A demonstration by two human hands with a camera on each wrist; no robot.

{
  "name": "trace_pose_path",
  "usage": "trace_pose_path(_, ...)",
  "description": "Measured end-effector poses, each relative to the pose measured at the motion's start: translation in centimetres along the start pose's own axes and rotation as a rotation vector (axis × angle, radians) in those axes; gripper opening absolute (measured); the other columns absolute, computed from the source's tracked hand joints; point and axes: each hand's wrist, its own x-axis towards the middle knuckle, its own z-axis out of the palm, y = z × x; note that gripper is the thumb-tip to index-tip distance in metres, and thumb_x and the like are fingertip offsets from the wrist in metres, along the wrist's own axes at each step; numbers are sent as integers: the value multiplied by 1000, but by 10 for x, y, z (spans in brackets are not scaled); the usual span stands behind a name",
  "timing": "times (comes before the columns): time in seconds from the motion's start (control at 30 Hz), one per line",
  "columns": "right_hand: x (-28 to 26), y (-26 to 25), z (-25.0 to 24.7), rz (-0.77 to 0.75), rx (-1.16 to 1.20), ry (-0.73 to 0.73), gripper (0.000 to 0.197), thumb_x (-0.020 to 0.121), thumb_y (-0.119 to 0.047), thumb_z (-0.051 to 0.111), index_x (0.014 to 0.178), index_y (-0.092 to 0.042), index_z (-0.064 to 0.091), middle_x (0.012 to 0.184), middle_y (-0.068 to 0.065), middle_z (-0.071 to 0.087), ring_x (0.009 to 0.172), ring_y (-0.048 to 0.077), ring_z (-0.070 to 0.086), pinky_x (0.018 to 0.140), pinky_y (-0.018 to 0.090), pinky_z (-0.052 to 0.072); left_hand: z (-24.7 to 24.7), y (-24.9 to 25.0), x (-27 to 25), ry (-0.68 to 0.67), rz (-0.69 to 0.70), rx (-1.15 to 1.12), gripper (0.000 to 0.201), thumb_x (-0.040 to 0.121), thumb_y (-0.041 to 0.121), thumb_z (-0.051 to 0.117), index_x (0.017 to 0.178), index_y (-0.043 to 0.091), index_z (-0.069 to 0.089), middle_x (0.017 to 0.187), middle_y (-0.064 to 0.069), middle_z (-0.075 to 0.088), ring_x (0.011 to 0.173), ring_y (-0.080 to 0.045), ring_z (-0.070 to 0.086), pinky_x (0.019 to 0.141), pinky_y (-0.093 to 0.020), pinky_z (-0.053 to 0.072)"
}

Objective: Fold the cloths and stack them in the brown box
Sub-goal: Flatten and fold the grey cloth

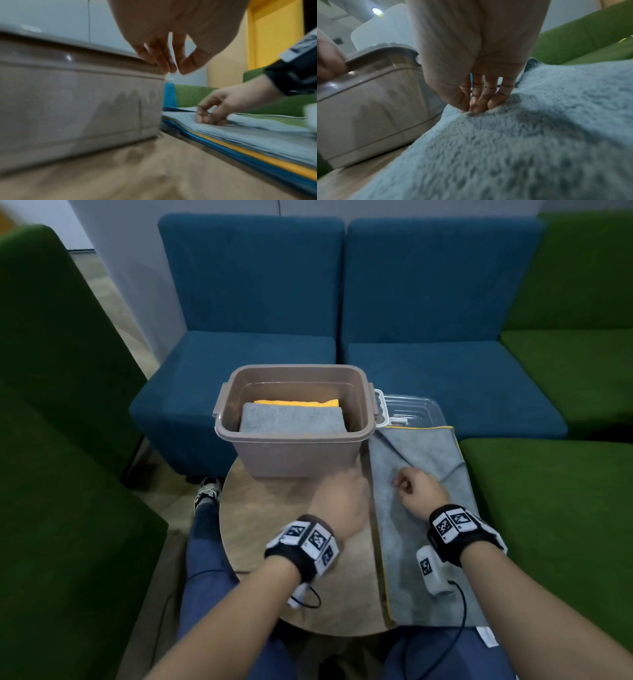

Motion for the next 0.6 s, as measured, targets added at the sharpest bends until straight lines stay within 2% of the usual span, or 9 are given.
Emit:
trace_pose_path(0.07,5,0,-5,12,-47,35,16,81,-10,57,92,-21,64,95,3,66,94,29,62,76,33,49,26,10,10,-135,-151,-178,34,87,24,57,119,12,54,128,-11,41,116,-31,45,99,-42,40)
trace_pose_path(0.2,24,2,-18,-36,-140,166,21,84,-12,57,105,-13,62,107,11,63,97,36,62,81,40,49,57,29,26,-162,-365,-388,69,84,27,67,140,13,30,139,-13,32,125,-36,43,103,-44,40)
trace_pose_path(0.3,43,12,-27,-16,-312,142,33,83,-17,59,116,-16,59,124,7,56,111,31,58,97,42,39,69,35,27,-175,-415,-393,86,85,24,68,151,20,13,149,-10,24,130,-35,40,106,-44,39)
trace_pose_path(0.4,63,25,-33,23,-416,135,45,83,-17,61,128,-16,54,138,6,46,130,26,43,109,42,25,75,36,23,-149,-423,-395,89,87,24,66,153,26,5,153,-6,18,135,-32,34,110,-43,34)
trace_pose_path(0.5,80,31,-35,40,-385,186,49,87,-13,56,135,-17,48,142,8,45,134,28,38,110,45,24,77,33,26,-151,-434,-435,98,87,23,68,154,28,-4,156,-4,16,139,-29,29,115,-43,28)
trace_pose_path(0.6,91,33,-33,121,-404,42,55,91,-18,60,142,-25,39,145,4,44,136,28,35,106,47,28,78,29,32,-172,-457,-461,105,85,23,71,154,23,-8,158,-3,10,144,-27,20,118,-38,22)
